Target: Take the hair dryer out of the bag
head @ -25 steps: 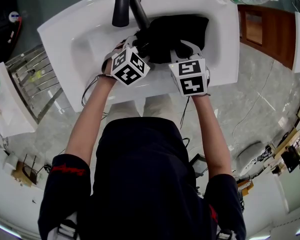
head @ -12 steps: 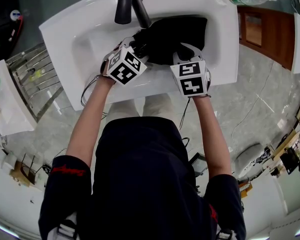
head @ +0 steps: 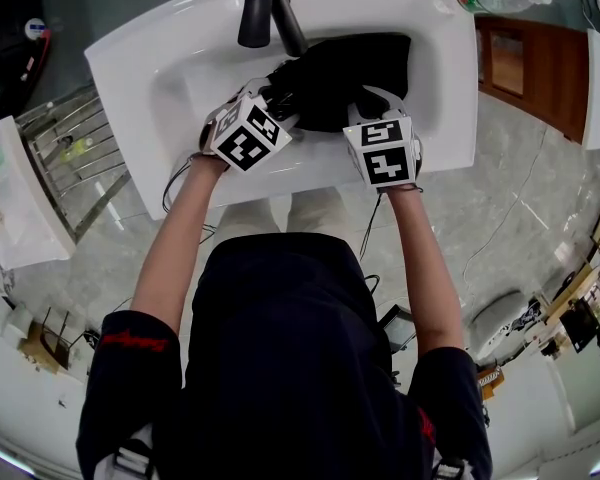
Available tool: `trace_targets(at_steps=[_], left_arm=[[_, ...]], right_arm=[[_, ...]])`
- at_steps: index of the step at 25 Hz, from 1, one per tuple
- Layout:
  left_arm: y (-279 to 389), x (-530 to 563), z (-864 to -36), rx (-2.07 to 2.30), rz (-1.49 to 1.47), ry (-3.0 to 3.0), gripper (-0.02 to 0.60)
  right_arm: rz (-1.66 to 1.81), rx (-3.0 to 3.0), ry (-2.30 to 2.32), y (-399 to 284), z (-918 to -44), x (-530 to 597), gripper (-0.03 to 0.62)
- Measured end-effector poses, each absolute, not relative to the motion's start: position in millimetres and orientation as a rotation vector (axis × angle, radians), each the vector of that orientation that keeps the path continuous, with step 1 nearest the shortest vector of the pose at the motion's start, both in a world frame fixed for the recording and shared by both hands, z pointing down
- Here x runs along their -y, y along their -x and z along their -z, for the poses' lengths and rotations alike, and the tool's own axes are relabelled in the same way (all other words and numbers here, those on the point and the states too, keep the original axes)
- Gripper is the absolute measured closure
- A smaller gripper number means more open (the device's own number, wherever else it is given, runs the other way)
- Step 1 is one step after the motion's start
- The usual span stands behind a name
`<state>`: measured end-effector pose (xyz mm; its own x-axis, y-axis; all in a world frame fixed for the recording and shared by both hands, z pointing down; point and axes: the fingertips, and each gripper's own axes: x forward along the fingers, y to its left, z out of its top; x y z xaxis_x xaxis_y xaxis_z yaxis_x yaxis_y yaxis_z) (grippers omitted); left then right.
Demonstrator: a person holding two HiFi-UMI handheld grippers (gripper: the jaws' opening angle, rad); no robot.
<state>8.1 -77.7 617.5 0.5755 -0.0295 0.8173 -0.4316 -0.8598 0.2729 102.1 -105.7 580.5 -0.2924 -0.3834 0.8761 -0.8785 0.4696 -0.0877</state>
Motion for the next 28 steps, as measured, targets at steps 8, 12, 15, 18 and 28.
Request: trace_targets(at_steps=[8,12,15,18,28], left_arm=[[-7.6,71.4,-609.7,0.356,-1.176,-2.355,0.364],[-6.7,65.9,-604.9,0.339,-1.168,-2.356,0.364],[-4.5,62.8,-601.9,0.324,-1.168,-2.354,0.364],[-2.7,61.7,-599.2,0.312,-1.163,-2.355,0.364],[-2.3,58.4,-588.9,0.243,-1.115,-2.36,0.364]], right_arm=[[-0.782,1.881,-1.019,-103.7,-586.3,105.9,0.528],[-0.803,1.871,-0.995,-103.1,-591.9,103.6,0.528],[-0.813,1.867,-0.981,-100.8,-594.7,102.4,0.528],[-0.824,1.871,-0.973,-99.0,-596.0,102.9,0.528],[-0.9,1.879,-0.91,-97.5,-602.9,104.8,0.526]])
